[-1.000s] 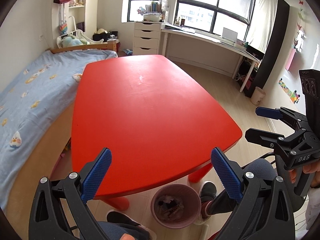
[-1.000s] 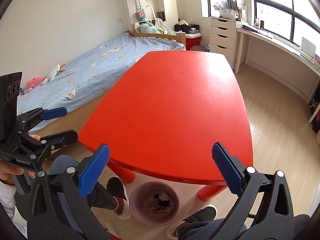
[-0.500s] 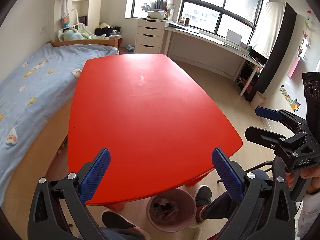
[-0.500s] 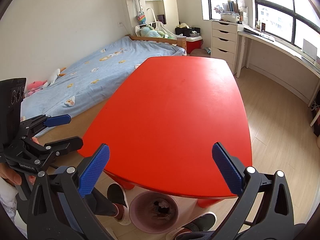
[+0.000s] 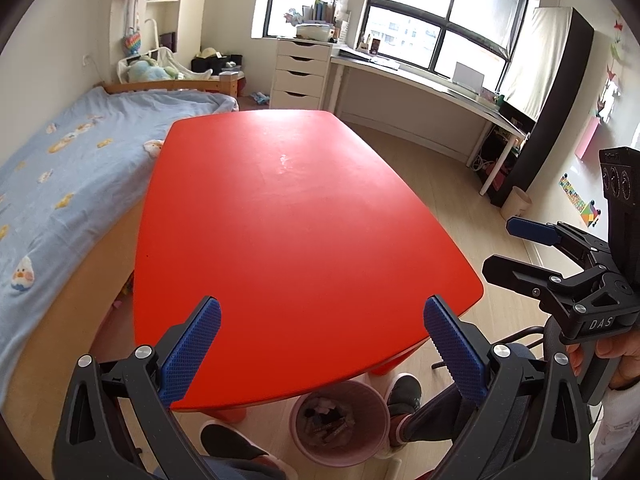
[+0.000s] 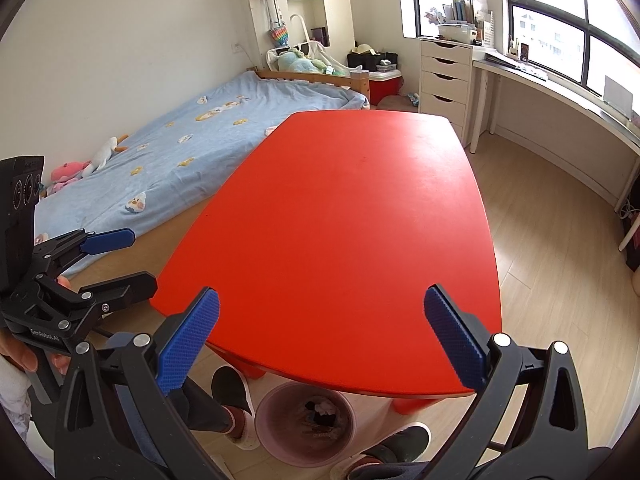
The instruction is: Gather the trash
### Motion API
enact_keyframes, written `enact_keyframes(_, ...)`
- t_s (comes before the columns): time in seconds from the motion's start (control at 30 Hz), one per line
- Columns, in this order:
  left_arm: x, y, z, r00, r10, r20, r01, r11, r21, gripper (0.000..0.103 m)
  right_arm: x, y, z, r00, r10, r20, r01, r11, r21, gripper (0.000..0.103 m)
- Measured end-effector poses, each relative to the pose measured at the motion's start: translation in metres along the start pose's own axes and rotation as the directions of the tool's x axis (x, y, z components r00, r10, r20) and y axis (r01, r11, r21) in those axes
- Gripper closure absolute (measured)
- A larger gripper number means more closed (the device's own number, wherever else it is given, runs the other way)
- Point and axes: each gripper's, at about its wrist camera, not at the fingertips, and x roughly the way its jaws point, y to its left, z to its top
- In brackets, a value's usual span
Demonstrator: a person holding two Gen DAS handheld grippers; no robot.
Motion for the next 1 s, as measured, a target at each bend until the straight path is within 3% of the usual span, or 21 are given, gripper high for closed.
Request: enact_keyframes(1.0,0.0039,-0.0007,-0.0019,1.000,-0.008,-0.011,0.008,1.000,-0.001,0.006,0.0028,-0.0002,-0.0012,1.000,-0.002,-0.005,0.002,1.000,-0.004,0.003)
